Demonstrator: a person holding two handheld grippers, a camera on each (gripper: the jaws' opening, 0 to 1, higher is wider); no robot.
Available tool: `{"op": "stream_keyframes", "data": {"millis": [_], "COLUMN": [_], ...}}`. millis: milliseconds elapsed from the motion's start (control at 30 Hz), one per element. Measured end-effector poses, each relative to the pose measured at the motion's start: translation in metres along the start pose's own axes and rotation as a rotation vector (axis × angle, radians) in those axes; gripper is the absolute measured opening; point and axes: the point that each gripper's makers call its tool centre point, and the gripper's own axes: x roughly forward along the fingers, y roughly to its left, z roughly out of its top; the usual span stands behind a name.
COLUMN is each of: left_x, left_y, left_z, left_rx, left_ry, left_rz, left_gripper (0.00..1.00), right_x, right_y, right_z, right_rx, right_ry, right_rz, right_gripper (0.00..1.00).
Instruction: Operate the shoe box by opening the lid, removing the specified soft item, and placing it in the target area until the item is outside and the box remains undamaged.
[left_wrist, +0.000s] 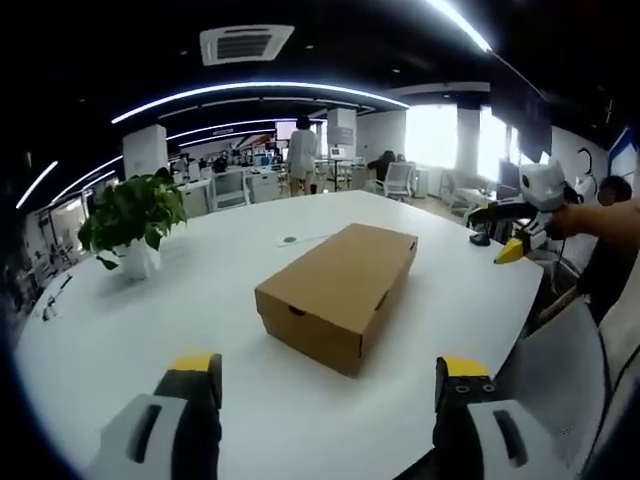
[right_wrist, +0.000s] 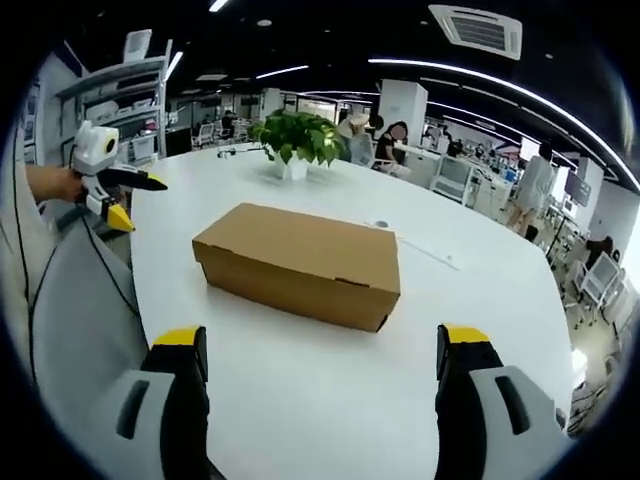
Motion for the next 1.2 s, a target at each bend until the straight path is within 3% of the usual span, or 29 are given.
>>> {"op": "stream_keyframes", "data": {"millis": [500, 767, 1033, 1200], "left_x": [0.033, 0.052, 0.068, 0.078], "left_y": [0.0, -0.011, -0.018, -0.019], "left_z": [-0.011, -0.012, -0.012, -0.008], "left_rx": [-0.029, -0.048, -0.058, -0.067], "left_ry": [0.022, 0.015, 0.002, -0.01], "left_rz": [0.068, 0.075, 0.089, 0.116], "left_gripper": [0.85, 0.79, 0.71, 0.69], "right_x": [0.037, 0.059, 0.076, 0.085], "right_y": [-0.028, -0.044, -0.049, -0.048], "right_z": [-0.008, -0.01, -0.01, -0.007], "right_rx": [-0.116, -0.152, -0.17, -0.189], "right_ry": [0.063, 0.081, 0.1, 0.119], "right_rz": [0.085, 0.129, 0.169, 0.196], "right_gripper": [0.79, 0.72, 0.6, 0.58]}}
